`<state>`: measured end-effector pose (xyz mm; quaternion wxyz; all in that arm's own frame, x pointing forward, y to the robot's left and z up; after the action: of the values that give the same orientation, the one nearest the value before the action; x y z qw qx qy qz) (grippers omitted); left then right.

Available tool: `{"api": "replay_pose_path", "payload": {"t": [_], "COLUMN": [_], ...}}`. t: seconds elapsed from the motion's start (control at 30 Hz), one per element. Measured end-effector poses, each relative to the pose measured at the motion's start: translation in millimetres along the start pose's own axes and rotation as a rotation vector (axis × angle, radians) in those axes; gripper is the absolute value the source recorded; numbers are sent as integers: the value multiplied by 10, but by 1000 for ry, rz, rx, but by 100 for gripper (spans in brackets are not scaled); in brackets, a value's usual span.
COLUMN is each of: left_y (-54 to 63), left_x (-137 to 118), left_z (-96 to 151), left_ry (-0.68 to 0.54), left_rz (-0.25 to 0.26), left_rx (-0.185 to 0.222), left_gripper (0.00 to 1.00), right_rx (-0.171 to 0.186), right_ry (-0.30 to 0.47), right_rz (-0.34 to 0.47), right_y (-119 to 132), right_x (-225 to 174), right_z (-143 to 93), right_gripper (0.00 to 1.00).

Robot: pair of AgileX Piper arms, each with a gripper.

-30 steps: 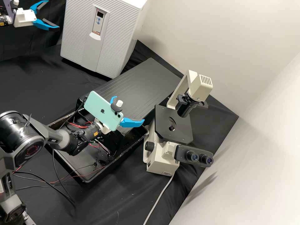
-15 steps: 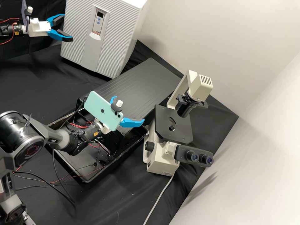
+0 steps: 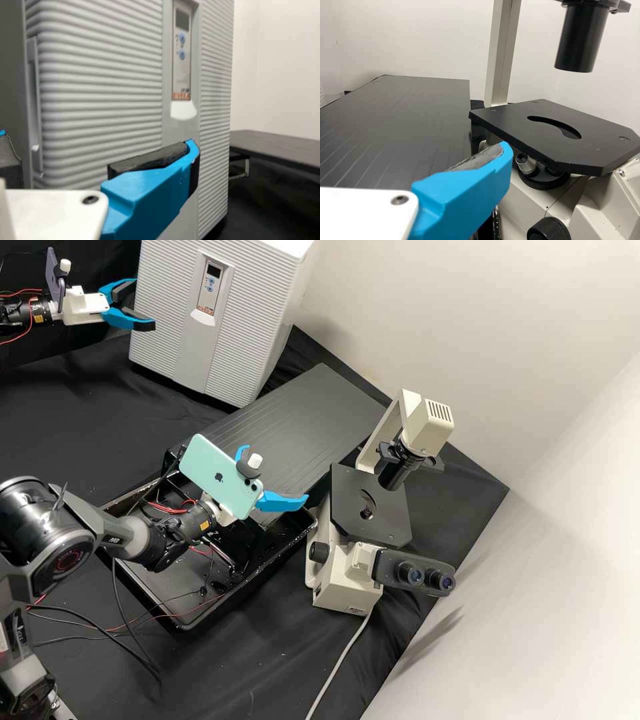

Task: Open the incubator door

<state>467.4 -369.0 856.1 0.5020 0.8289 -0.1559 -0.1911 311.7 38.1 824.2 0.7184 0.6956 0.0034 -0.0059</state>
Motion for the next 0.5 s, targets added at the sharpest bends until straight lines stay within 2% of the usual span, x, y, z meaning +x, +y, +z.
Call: {"api": "replay_pose_path", "payload": {"t": [0.33,0.5], "left_y": [35,214], "left_x": [-25,12], "left_z": [-45,12], "left_ry": [24,3], "left_rz": [20,45], "left_rx": [-14,22], "left_gripper": [100,100], "right_rx": [0,0], "right_ry": [0,0], "right_rz": [0,0], "right_y": [0,0], "right_x": [0,0], "right_z": [0,0], "right_gripper": [100,100]}}
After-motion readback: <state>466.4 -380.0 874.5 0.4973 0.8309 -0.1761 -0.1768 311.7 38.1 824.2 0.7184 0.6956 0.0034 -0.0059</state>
